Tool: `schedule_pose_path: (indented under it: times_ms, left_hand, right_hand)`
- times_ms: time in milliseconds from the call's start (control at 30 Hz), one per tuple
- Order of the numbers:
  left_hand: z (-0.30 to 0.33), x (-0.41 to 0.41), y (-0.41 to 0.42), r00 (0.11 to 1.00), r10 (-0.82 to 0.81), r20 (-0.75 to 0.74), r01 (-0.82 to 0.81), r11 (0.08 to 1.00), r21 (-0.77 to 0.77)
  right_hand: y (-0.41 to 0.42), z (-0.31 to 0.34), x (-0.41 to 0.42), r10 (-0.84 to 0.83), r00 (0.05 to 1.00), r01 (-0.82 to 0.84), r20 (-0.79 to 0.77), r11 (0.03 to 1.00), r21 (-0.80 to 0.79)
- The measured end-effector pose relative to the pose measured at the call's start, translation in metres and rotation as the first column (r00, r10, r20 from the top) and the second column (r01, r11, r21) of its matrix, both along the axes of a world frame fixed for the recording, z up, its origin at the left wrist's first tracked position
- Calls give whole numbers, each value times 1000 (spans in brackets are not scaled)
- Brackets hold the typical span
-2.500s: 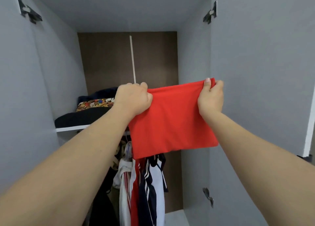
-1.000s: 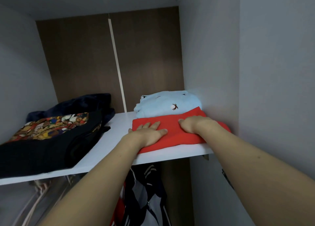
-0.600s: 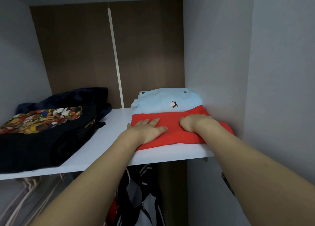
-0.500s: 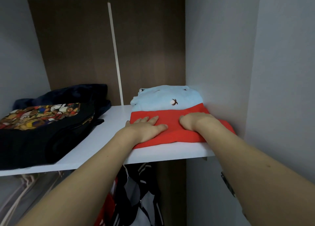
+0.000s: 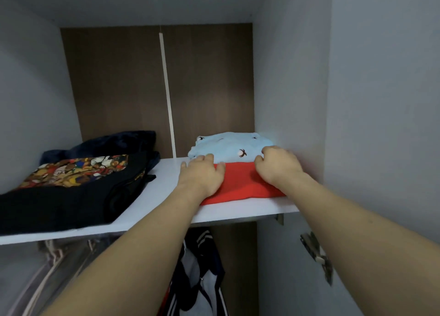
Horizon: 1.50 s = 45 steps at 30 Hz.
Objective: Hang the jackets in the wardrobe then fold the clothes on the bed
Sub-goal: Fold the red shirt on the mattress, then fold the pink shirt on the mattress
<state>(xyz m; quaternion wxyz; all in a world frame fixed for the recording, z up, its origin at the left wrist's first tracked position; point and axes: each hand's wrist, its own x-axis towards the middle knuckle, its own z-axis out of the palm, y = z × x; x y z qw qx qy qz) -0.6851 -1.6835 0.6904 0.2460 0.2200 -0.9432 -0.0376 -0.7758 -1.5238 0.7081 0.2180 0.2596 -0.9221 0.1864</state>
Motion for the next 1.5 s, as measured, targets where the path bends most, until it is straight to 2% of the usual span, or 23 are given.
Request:
schedule_pose_path:
  times_ms: [167,300,467,733,900,1067,1233,1500]
  left_hand:
    - [19,61,21,974,-135,-180,75,949,-306]
    - [28,112,43,944,-224,-244,124,922,-368]
    - [36,172,73,891,-352,-286,211,880,-425]
    - [45,254,177,689,-619,-377,431,768,-473]
    - [56,293,288,541,-743,-394,571,668,-477]
    - [46,317,430,393,-833,-388,705,544,-454]
    - [29,338,579,281,-891,-356,814,418,-403]
    - [-3,388,802,31,-981,-190,904,108,-413]
  right_hand:
    - [36,22,73,67,991,-65,-114,998,23]
    - [65,31,135,27,985,-22,-171,999,30]
    - [107,37,225,-46,965,39,-257,999,-34]
    - [235,31,363,-229,890,229,-395,972,-48]
    - [341,29,432,-398,825,364,-401,917,-162]
    - [462,20,494,-529,758,505,-382,846,-169]
    - [602,-3,563,-694,646,675,-318,714,-186]
    - [779,-48,649,-875,437,853,-208,477,-213]
